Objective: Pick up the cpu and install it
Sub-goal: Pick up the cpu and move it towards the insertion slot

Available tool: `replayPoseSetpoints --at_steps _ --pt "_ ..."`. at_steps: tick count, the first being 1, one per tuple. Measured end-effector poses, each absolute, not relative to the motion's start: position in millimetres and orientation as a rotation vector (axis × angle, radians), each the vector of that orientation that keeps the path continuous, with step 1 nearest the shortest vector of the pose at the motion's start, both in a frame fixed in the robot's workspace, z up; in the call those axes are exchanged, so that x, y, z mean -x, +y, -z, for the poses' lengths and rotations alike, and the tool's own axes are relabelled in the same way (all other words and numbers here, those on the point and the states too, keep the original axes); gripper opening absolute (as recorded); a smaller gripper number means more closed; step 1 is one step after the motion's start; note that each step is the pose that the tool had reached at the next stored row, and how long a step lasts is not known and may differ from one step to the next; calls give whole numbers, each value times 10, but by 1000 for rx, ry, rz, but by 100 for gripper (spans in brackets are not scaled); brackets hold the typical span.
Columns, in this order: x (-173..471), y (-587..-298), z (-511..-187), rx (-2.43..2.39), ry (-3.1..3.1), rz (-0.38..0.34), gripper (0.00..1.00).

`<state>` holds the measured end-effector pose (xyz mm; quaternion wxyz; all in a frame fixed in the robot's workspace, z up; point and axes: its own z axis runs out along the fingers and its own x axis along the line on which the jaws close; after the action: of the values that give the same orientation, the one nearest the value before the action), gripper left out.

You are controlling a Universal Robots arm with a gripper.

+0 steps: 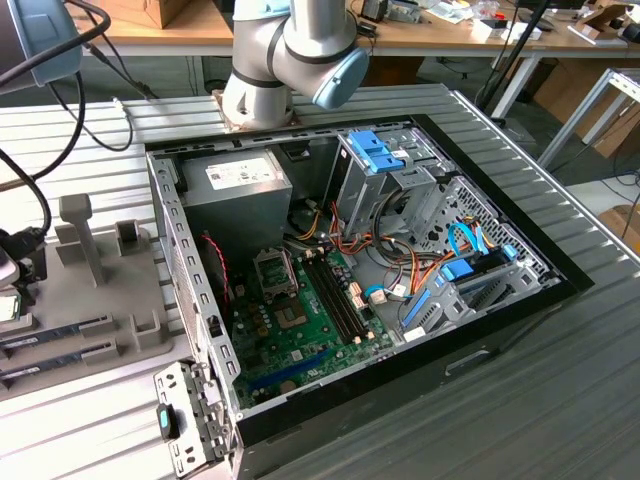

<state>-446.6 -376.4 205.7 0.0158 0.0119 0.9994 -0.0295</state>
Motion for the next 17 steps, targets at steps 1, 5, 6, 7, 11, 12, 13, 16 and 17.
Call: replayPoseSetpoints --at_steps 1,5,6,7,11,12,13,16,17 --pt "4470 -3764 -2055 -37 3108 92 62" --pt "4474 -3764 -2040 -37 3109 92 62" --pt "4476 -3763 -2035 -37 3109 92 62" --pt "4478 -3761 -2028 -37 3109 92 62" --pt "4513 -3751 -2006 -37 3109 92 62" --pt "4519 -3750 -2002 -37 3109 92 62" --pt "4520 -3750 -1995 -37 3108 92 62" --pt "4521 -3749 -1962 -37 3109 92 62" --pt "4522 -3749 -1955 -37 3109 92 62"
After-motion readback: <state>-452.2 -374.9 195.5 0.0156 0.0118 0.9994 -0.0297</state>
